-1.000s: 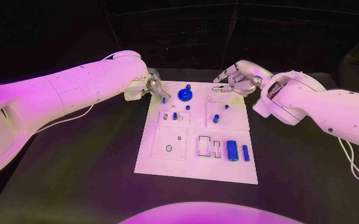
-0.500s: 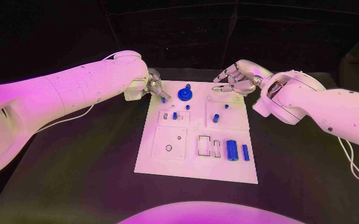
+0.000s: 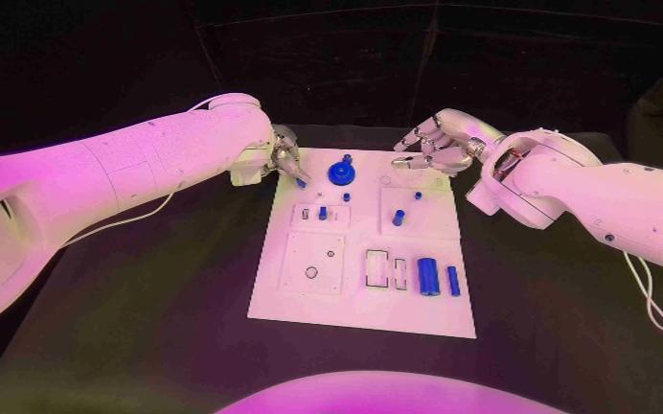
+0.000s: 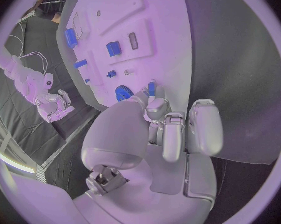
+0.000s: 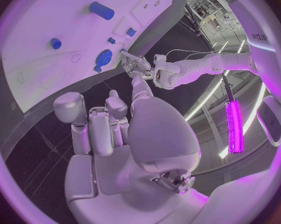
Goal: Assemble the parts on the task board
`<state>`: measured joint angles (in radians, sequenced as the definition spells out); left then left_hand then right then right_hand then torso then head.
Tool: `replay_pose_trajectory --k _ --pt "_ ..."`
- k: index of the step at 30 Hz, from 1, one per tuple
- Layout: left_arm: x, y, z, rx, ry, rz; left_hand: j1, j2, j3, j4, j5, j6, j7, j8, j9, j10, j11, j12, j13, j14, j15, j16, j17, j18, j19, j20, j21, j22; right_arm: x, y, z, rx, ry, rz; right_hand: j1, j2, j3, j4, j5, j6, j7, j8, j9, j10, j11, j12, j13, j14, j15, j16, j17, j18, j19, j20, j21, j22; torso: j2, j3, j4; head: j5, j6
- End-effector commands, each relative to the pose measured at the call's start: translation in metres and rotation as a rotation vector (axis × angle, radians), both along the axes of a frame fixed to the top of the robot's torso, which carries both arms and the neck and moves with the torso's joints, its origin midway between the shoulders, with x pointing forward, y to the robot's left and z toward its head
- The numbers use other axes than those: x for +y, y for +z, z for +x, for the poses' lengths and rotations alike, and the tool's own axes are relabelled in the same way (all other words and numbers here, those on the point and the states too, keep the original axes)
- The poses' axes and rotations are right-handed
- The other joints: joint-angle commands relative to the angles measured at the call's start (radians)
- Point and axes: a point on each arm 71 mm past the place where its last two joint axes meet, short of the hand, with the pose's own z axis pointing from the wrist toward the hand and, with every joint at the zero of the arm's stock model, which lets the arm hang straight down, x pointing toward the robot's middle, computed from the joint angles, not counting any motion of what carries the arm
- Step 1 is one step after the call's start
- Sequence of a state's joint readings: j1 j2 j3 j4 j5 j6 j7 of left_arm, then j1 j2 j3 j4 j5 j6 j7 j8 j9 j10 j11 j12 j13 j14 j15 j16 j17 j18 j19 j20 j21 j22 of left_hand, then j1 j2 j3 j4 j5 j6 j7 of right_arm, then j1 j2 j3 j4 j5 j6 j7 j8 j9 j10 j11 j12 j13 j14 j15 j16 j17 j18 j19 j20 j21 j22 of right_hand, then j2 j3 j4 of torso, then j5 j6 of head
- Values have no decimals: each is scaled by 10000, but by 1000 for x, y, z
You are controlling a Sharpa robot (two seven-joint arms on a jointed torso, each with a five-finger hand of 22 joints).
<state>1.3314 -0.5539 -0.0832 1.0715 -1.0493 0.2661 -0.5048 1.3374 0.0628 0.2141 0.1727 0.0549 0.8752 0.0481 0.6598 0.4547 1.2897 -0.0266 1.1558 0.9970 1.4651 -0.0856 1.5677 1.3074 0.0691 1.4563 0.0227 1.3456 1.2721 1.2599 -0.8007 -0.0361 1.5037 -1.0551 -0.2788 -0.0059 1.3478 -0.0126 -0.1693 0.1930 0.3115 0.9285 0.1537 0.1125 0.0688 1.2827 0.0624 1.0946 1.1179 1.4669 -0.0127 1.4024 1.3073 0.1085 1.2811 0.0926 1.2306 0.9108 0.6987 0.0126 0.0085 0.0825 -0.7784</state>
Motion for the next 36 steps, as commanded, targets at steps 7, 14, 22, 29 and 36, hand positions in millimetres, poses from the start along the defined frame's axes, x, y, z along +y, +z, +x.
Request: replay_pose_trajectory --k 7,14,22,29,36 --pt "4 4 -7 -365 203 -1053 -1287 -732 3517 -1722 31 -35 8 436 169 119 10 22 17 1057 29 31 2634 -28 25 34 -19 58 0 1 0 2 66 17 107 20 17 -62 42 -29 -30 46 1 35 -6 64 9 482 -36 -65 92 126 42 -29 -25 7 -15 6 23 15 -7" --pt "7 9 -21 -679 502 -1685 -1644 -869 4032 -1842 28 -46 -18 605 239 191 -2 92 84 1057 7 31 2634 -35 45 23 0 103 -1 1 0 11 42 5 107 20 17 -62 42 -29 -30 46 1 35 -6 64 9 482 -36 -65 92 126 42 -29 -25 7 -15 4 28 40 15" --pt "8 5 -45 -1139 458 -2055 -1738 -932 4198 -1907 25 -56 -31 671 265 199 -13 92 73 1057 -2 31 2634 -37 54 15 7 120 -3 1 0 37 17 -21 122 27 12 -69 48 -28 -31 48 1 30 -6 58 2 482 -37 -69 88 127 40 -30 -32 -3 -24 3 74 94 15" --pt "10 -4 -60 -1671 68 -1810 -1771 -1022 4267 -1966 16 -64 -40 705 277 198 -20 79 51 1057 -5 31 2634 -41 61 12 17 137 -4 0 0 64 10 -44 122 27 12 -69 48 -28 -31 48 1 30 -6 58 2 482 -37 -69 88 127 40 -30 -32 -3 -25 -8 99 76 -11" --pt "9 -9 -69 -1927 -202 -1674 -1785 -1117 4316 -2024 11 -64 -50 732 284 220 -28 99 74 1057 -10 31 2634 -46 72 9 34 164 -4 0 1 74 11 -54 123 30 8 -68 50 -28 -30 50 1 26 -6 53 -3 480 -37 -75 81 128 40 -31 -34 -6 -19 -6 87 92 -29"
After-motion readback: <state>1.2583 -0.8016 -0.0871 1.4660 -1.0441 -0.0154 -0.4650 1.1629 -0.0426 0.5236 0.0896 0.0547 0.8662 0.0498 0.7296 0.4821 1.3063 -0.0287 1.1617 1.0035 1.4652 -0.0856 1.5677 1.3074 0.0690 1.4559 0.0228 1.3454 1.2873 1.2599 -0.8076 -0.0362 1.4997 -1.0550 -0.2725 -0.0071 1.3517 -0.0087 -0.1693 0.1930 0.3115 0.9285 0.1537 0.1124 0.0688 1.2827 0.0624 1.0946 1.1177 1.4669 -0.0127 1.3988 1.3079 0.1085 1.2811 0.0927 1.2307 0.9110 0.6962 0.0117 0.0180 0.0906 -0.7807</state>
